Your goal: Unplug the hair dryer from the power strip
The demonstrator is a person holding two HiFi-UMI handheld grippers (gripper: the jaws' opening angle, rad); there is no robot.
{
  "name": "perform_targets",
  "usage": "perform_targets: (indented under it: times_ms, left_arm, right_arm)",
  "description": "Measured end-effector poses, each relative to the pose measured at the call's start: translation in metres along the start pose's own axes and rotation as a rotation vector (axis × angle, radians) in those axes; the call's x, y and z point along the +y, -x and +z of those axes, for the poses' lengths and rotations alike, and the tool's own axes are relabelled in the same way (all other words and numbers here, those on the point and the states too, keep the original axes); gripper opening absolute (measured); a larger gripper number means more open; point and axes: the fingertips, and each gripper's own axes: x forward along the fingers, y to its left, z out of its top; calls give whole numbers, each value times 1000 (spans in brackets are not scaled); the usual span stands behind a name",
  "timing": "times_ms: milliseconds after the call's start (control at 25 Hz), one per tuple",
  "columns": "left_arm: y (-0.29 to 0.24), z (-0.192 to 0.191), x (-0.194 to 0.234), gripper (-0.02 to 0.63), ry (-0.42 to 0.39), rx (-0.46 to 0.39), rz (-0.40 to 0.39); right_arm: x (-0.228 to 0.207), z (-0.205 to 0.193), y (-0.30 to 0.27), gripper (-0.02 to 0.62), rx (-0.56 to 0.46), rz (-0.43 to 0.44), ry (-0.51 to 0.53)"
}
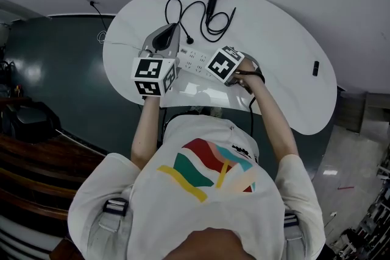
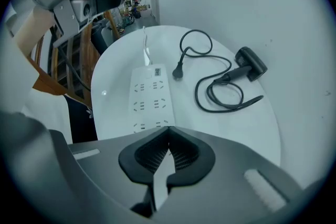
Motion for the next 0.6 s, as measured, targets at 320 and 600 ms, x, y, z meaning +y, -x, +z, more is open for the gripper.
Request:
perform_targets:
  times_ms: [320, 600]
  left_arm:
    - [4, 5, -21, 0, -22, -3, -23]
    - [15, 35, -26, 0, -63, -72, 15]
  right_arm:
    - [-29, 58, 88, 15, -369, -144, -121]
    - [-35, 74, 187, 15, -827, -273, -308]
